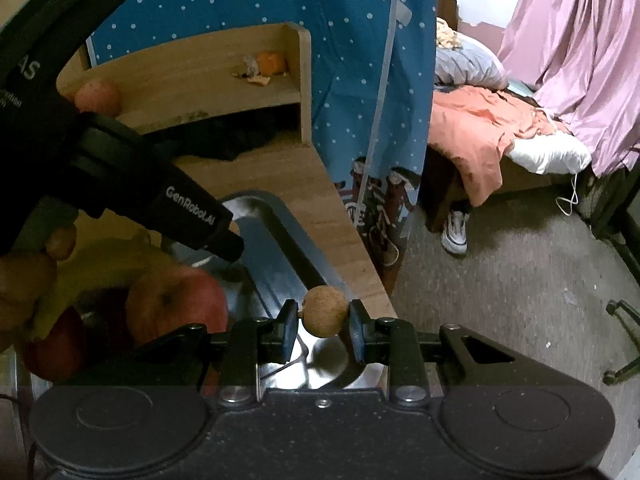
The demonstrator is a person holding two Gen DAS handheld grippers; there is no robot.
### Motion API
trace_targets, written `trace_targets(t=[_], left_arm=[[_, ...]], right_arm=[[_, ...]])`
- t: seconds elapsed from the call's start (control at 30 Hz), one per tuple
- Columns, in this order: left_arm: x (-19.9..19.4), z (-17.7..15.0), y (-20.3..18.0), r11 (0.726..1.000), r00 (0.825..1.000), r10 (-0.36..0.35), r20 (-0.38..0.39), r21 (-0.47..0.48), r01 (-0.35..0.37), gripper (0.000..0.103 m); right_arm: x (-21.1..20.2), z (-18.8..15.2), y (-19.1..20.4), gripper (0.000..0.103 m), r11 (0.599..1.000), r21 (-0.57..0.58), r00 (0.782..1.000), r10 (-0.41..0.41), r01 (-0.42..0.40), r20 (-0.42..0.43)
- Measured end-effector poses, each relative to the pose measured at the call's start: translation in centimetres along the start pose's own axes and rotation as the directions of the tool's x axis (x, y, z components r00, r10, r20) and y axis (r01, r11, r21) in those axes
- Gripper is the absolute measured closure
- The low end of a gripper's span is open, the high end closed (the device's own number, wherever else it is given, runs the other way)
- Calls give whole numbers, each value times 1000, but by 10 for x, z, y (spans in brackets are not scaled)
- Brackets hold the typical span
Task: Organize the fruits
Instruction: 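Carry both small brown fruits over the metal tray with both tools, then open the right tool to drop its brown fruit while the left tool releases its own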
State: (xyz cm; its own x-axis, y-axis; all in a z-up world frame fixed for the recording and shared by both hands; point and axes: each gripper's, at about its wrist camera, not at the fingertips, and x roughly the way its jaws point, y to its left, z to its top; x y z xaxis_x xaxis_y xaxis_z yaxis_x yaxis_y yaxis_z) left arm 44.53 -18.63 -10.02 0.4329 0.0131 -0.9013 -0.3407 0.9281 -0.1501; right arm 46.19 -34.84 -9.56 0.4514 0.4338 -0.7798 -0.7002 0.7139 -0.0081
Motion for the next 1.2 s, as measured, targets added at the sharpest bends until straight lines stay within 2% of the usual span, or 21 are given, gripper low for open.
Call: trace_targets(t=[0.47, 0.97, 1.07, 1.13, 1.2], left_arm=[[10, -4, -8, 999, 999, 6, -41, 42, -4, 71], [8, -4, -7, 999, 999, 8, -41, 54, -6, 68], [6, -5, -6, 999, 999, 3, -39, 52, -1, 60], [3, -5, -6, 999, 999, 2, -34, 53, 0, 52], [1, -5, -5, 999, 1000, 2, -25, 53, 0, 38]], right_arm=[[2, -10, 1, 74, 1000, 16, 1000, -4, 4, -28], [5, -11, 3, 72, 999, 24, 999, -25, 25, -36], [3, -11, 4, 68, 999, 27, 999, -29, 30, -31], [1, -12, 5, 63, 999, 30, 999, -33, 34, -29], [-1, -12, 6, 55, 999, 35, 999, -39, 40, -24]])
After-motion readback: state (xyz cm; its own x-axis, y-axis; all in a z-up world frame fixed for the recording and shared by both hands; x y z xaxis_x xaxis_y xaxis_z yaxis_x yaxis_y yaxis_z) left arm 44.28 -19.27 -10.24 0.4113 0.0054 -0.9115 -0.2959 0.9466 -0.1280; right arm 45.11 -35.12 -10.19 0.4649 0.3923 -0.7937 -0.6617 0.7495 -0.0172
